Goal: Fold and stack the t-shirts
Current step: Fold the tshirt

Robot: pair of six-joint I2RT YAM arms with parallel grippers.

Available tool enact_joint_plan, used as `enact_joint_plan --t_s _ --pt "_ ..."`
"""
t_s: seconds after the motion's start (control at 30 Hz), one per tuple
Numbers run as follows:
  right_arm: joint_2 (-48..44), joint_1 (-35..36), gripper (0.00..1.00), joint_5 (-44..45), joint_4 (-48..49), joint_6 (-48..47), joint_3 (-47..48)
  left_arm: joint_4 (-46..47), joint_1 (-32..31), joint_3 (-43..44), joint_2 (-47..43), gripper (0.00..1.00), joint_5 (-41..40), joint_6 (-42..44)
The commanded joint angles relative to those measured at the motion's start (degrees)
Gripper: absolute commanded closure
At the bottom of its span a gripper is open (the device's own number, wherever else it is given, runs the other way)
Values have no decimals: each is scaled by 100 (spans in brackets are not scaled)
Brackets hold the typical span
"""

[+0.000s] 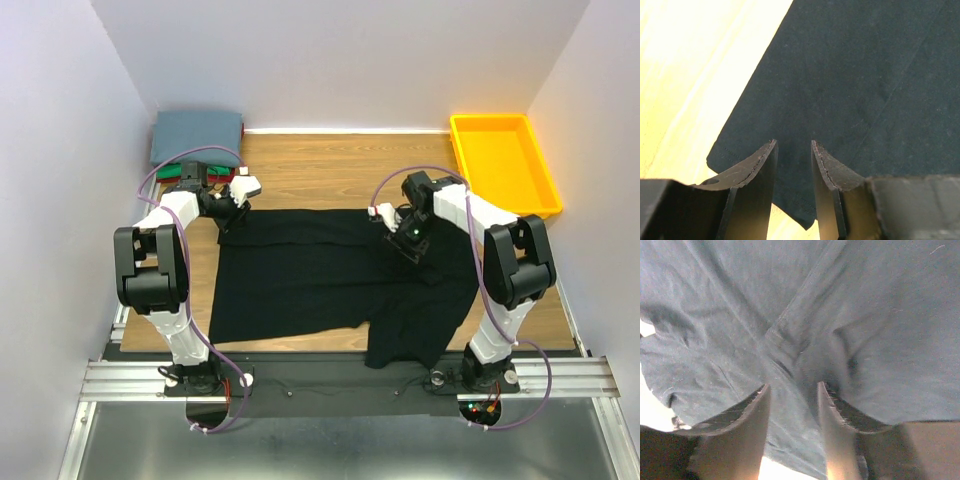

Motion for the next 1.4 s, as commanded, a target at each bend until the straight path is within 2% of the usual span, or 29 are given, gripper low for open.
enact_joint_plan --t_s 0.0,0.17,0.23,0.47,0.63,0.7,0.77,0.93,0.97,1.23,1.37 --pt "-405 -50 48 -41 -240 -168 620 -15 -4 68 87 56 -53 -328" --pt "-2 -612 48 117 244 630 1138 310 -4 50 132 56 -255 -855" --pt "332 -815 52 501 490 886 1357 468 -4 -11 184 56 -421 -1171" --pt "973 -903 59 1925 1360 1379 1384 838 -4 -90 474 60 -1107 -1866" --pt "1449 -895 60 2261 1536 1520 1543 759 31 -29 790 67 -1695 -2174" --pt "1755 -886 60 2314 1571 1607 1761 619 188 199 1080 72 -1951 -2236" --pt "1967 -886 60 2376 1571 1660 1982 426 347 664 1344 74 -1767 -2359" --pt "2740 -886 60 2481 1571 1810 2975 329 409 1358 1669 76 -2312 -2237" --pt "2820 -895 59 2473 1571 1836 3124 259 444 1734 1861 77 -2364 -2219" --pt "3795 -886 57 2701 1554 2073 4592 -225 523 3589 2854 77 -2198 -2139" --pt "3972 -886 53 2666 1554 2179 4970 -392 523 4040 3085 76 -2119 -2149"
